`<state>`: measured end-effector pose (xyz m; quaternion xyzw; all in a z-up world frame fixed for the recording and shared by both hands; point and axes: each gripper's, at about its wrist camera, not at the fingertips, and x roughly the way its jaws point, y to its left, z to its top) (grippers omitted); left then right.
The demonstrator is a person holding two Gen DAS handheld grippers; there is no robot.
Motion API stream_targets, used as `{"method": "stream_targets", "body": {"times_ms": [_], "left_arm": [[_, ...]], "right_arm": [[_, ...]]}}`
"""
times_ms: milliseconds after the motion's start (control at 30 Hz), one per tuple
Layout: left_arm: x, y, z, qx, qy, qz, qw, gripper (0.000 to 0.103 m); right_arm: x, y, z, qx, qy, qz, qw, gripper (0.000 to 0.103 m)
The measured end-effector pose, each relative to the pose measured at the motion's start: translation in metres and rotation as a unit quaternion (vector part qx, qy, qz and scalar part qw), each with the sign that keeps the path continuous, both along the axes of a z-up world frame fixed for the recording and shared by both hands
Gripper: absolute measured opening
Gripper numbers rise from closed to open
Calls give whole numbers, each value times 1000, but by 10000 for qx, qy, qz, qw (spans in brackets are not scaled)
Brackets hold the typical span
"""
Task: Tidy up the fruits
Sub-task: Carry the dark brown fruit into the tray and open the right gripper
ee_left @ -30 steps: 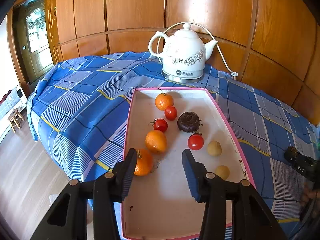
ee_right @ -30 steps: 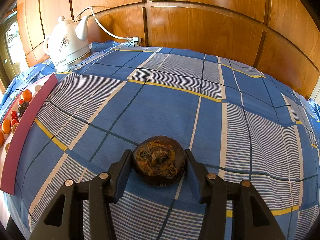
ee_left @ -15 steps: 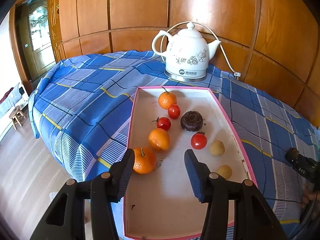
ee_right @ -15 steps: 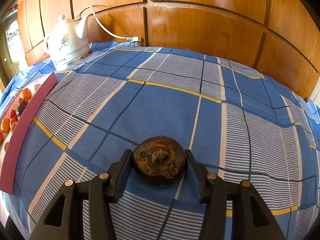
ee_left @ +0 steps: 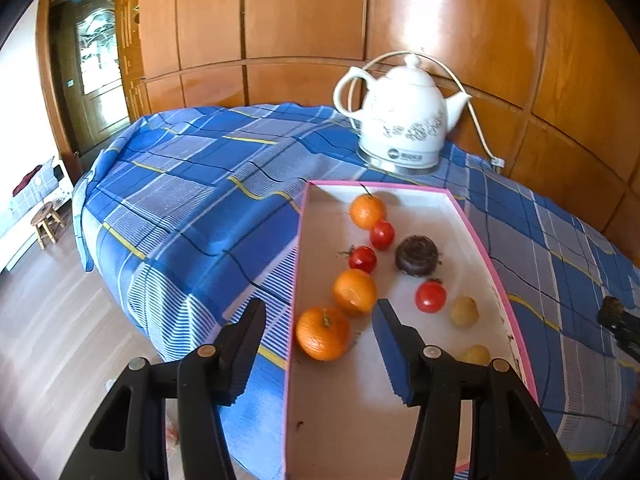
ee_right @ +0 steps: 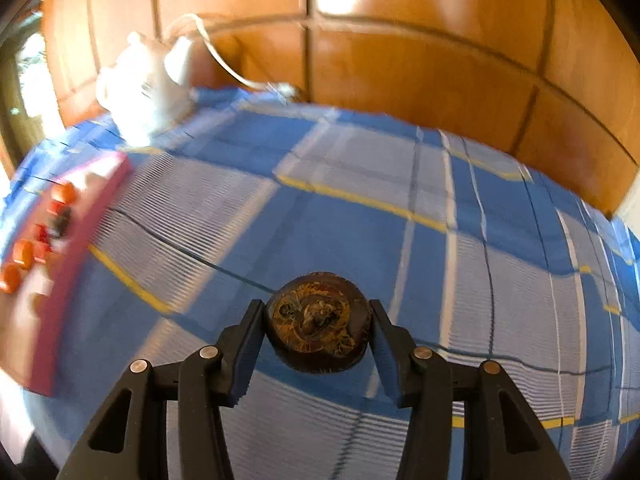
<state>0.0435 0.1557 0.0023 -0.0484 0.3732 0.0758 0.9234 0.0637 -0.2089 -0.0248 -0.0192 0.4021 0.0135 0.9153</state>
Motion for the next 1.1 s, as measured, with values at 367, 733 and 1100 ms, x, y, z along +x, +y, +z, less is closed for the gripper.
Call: {"method": "stream_targets", "body": {"times_ms": [367, 733, 1100], "left_arm": [[0, 21, 8, -56, -144, 298, 9994, 56], [2, 32, 6, -179, -136, 410, 9989, 56], [4, 29, -2, -193, -21, 366, 9991, 57]], "right_arm": [[-31, 156, 32, 524, 65, 2699, 9614, 51], [5, 251, -18, 114, 752, 3235, 9432, 52], [19, 251, -26, 287, 902, 3168, 9438, 52]]}}
